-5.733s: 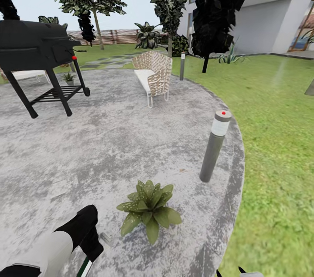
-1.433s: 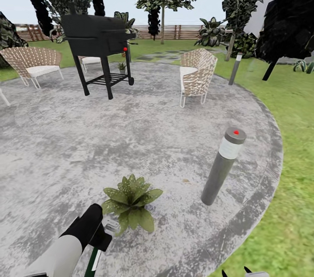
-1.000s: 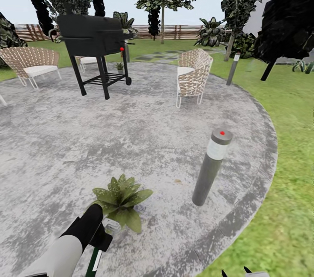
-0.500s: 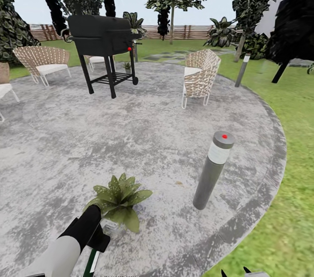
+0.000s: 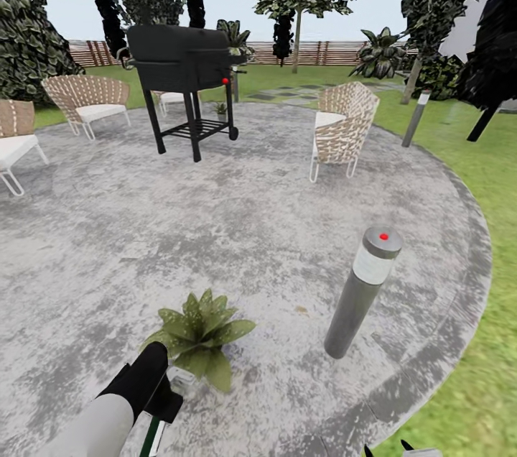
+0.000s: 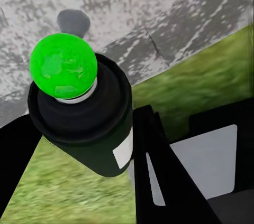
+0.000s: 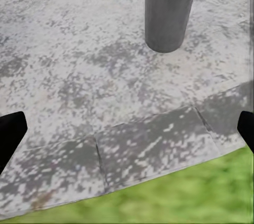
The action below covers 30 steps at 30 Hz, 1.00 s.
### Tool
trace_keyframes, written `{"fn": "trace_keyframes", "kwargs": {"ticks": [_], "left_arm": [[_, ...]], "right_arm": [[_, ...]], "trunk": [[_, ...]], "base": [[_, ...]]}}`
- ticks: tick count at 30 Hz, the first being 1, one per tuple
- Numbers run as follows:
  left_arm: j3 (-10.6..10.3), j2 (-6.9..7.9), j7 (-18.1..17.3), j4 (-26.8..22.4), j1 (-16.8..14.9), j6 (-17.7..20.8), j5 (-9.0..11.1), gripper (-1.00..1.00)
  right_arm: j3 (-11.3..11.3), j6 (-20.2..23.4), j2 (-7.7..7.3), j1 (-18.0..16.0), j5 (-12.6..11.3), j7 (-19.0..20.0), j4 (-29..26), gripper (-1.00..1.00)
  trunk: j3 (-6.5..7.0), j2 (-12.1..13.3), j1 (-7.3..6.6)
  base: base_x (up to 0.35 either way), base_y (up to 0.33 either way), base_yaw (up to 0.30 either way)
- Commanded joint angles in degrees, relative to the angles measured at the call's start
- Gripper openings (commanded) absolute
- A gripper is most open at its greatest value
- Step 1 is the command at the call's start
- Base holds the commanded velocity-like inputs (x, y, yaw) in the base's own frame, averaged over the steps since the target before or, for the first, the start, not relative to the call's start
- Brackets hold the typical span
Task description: Pick up the pesticide atomizer in the garden and spray insectifuge to fully cover both potted plants in the garden.
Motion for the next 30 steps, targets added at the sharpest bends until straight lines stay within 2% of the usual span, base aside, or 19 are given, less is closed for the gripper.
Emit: {"fn": "trace_keyframes", "kwargs": {"ticks": [1,9,23,27,30], "left_arm": [[0.5,-0.08,-0.5,-0.1,0.0,0.2,-0.6,-1.00],[0.4,0.00,-0.5,-0.1,0.0,0.4,-0.7,-1.00],[0.4,0.01,-0.2,-0.1,0.0,0.4,-0.7,-1.00],[0.4,-0.09,-0.2,1.6,0.1,0.1,-0.9,-1.00],[0.5,-0.24,-0.2,1.1,-0.3,0.3,-1.0,-1.00]], "right_arm": [[-0.5,-0.1,0.00,0.0,0.1,0.5,0.0,1.00],[-0.5,-0.1,0.00,0.0,0.1,0.5,0.0,1.00],[-0.5,-0.1,0.00,0.0,0.1,0.5,0.0,1.00],[-0.5,-0.1,0.00,0.0,0.1,0.5,0.0,1.00],[-0.5,-0.1,0.00,0.0,0.1,0.5,0.0,1.00]], "trunk": [[-0.05,0.0,0.01],[-0.05,0.0,0.01],[-0.05,0.0,0.01],[-0.05,0.0,0.01],[-0.05,0.0,0.01]], "base": [[0.176,-0.216,0.000],[0.024,-0.270,0.041],[0.021,-0.276,0.267],[0.048,-0.063,0.129],[0.004,-0.005,0.012]]}}
